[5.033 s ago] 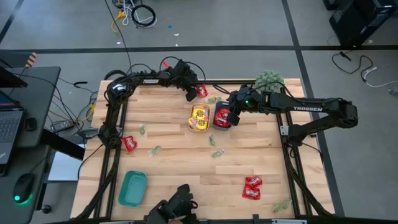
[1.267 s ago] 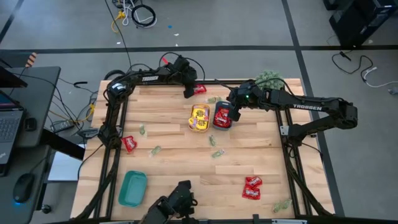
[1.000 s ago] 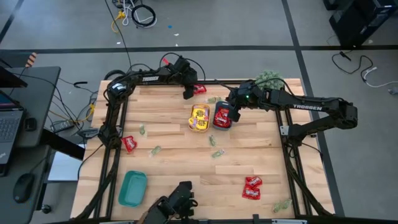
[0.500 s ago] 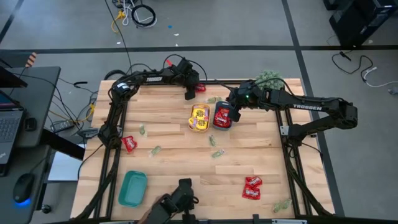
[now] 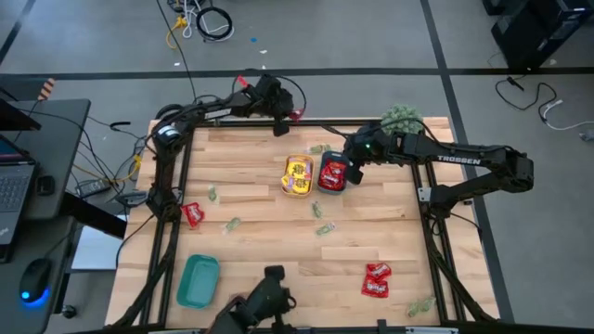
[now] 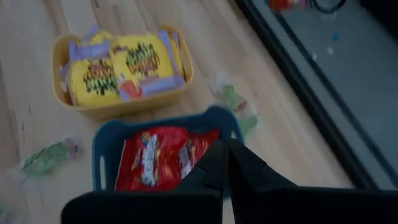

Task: Sort candy
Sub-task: Put the red packet of candy into the blue bin

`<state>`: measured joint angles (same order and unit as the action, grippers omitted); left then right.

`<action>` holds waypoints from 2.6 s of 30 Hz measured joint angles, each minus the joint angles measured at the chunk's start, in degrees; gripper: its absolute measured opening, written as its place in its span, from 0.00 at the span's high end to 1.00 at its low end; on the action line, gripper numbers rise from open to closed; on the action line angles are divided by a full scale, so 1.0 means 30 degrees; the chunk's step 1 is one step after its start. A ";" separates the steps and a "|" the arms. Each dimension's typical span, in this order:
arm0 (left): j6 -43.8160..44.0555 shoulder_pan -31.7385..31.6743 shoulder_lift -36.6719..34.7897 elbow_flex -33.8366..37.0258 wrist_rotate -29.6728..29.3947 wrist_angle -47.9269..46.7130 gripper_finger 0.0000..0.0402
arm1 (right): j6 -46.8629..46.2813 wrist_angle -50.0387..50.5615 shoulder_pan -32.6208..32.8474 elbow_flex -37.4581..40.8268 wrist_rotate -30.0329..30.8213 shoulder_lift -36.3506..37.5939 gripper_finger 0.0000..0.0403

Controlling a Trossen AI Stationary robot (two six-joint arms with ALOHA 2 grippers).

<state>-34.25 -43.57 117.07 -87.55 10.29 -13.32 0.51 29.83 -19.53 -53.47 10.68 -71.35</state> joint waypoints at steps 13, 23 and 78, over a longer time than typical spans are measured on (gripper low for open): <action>-0.0520 0.6409 -0.1515 0.0022 0.2347 -0.0799 1.00 | -0.4542 0.2642 0.1842 0.2162 0.2513 0.1526 1.00; -0.0423 0.8861 -0.0002 0.0007 -0.0599 0.1025 1.00 | -0.7379 0.2668 0.3641 0.4256 0.3984 0.4999 1.00; 0.6063 0.6875 -0.3326 0.3582 0.5284 0.6737 0.99 | -0.4111 -1.2871 0.2263 0.6967 0.2357 -0.1456 0.97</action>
<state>-16.06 -22.94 107.09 -76.80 26.14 6.89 -11.82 -8.78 -12.74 -32.57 17.75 -75.72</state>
